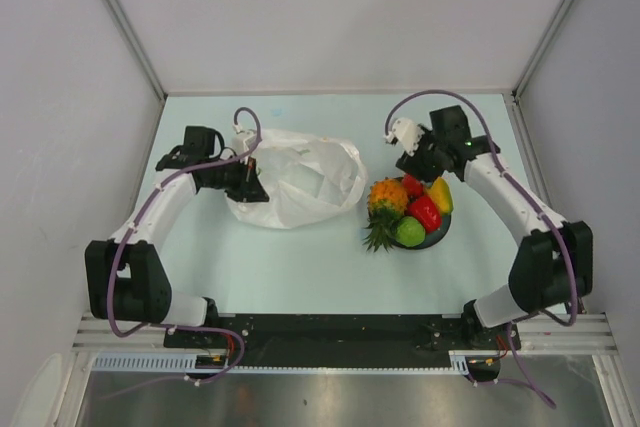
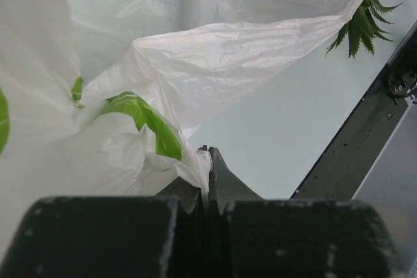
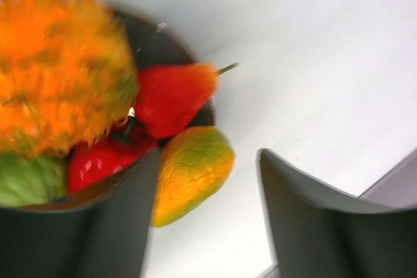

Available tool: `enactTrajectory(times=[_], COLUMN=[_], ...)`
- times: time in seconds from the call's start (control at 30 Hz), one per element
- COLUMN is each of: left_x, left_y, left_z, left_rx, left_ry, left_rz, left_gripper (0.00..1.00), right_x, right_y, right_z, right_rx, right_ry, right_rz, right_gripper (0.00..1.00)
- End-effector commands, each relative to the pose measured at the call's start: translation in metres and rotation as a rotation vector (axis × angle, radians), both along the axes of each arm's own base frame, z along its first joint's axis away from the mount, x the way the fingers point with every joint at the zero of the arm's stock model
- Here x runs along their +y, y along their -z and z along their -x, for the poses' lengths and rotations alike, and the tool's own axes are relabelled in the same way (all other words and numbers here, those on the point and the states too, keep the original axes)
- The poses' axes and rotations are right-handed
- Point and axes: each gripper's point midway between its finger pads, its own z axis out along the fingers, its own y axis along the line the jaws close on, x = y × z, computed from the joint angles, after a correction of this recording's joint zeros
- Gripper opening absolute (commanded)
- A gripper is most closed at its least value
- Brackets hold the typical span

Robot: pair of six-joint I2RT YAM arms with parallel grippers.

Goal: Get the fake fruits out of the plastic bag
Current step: Place the fake fruit on the plate, then reset both arms

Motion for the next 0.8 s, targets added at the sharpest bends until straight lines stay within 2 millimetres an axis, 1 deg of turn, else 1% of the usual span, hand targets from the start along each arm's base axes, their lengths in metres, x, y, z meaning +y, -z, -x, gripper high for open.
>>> enactTrajectory(times=[0.0,0.03,0.07,0.1,0.13,0.17,0.2,0.23,0.27,0.3,0.33,0.4,0.43,0.5,0.53,0.57,0.6,0.63,0.67,0.7,0.77], left_x=[-0.002,0.0,0.002,0.003,0.005,0.005,0.004,0.001,0.0,-0.001,-0.002,-0.001,0.001,0.007,0.011,0.02,0.024,0.029,0.034,0.043,0.051], left_y=[-0.016,-0.022,-0.025,-0.036,-0.04,-0.046,-0.065,-0.073,-0.082,-0.096,-0.106,-0.125,-0.138,-0.159,-0.168,-0.182,-0.195,-0.204,-0.219,-0.225,-0.234], left_z=[-0.014,-0.018,-0.022,-0.03,-0.034,-0.031,-0.038,-0.04,-0.04,-0.044,-0.043,-0.048,-0.049,-0.062,-0.066,-0.07,-0.077,-0.081,-0.077,-0.086,-0.087], left_rx=[-0.053,-0.068,-0.085,-0.131,-0.152,-0.154,-0.218,-0.238,-0.259,-0.304,-0.333,-0.407,-0.457,-0.542,-0.578,-0.622,-0.691,-0.733,-0.781,-0.841,-0.893], left_ry=[0.011,0.008,0.008,0.014,0.023,0.041,0.063,0.081,0.094,0.101,0.109,0.105,0.093,0.024,-0.016,-0.101,-0.145,-0.184,-0.241,-0.309,-0.39], left_rz=[-0.004,-0.019,-0.034,-0.049,-0.062,-0.065,-0.064,-0.052,-0.045,-0.038,-0.03,-0.039,-0.045,-0.073,-0.085,-0.106,-0.107,-0.111,-0.102,-0.115,-0.104], left_gripper=[0.0,0.0,0.0,0.03,0.13,0.23,0.36,0.79,0.99,1.0,1.0,1.0,1.0,1.0,1.0,1.0,1.0,1.0,1.0,1.0,1.0], right_x=[0.001,-0.018,-0.025,-0.032,-0.047,-0.053,-0.062,-0.076,-0.084,-0.099,-0.105,-0.111,-0.112,-0.109,-0.108,-0.101,-0.101,-0.1,-0.097,-0.097,-0.099], right_y=[-0.123,-0.146,-0.167,-0.173,-0.18,-0.182,-0.18,-0.18,-0.176,-0.175,-0.173,-0.172,-0.179,-0.18,-0.177,-0.183,-0.182,-0.179,-0.184,-0.18,-0.178], right_z=[-0.041,-0.047,-0.056,-0.058,-0.061,-0.063,-0.064,-0.063,-0.06,-0.058,-0.052,-0.046,-0.039,-0.031,-0.026,-0.019,-0.013,-0.006,0.0,0.003,0.008], right_rx=[-0.334,-0.37,-0.436,-0.45,-0.477,-0.497,-0.512,-0.54,-0.541,-0.572,-0.569,-0.577,-0.593,-0.588,-0.571,-0.57,-0.573,-0.555,-0.562,-0.555,-0.551], right_ry=[0.276,0.457,0.514,0.555,0.658,0.702,0.762,0.85,0.906,0.984,1.027,1.061,1.06,1.061,1.058,1.033,1.043,1.04,1.029,1.027,1.035], right_rz=[-0.385,-0.52,-0.601,-0.641,-0.684,-0.689,-0.679,-0.666,-0.653,-0.629,-0.632,-0.647,-0.663,-0.675,-0.661,-0.661,-0.644,-0.62,-0.622,-0.613,-0.606], right_gripper=[0.74,0.81,0.91,0.93,0.94,0.97,0.99,1.0,1.0,1.0,1.0,1.0,1.0,1.0,1.0,1.0,1.0,1.0,1.0,1.0,1.0])
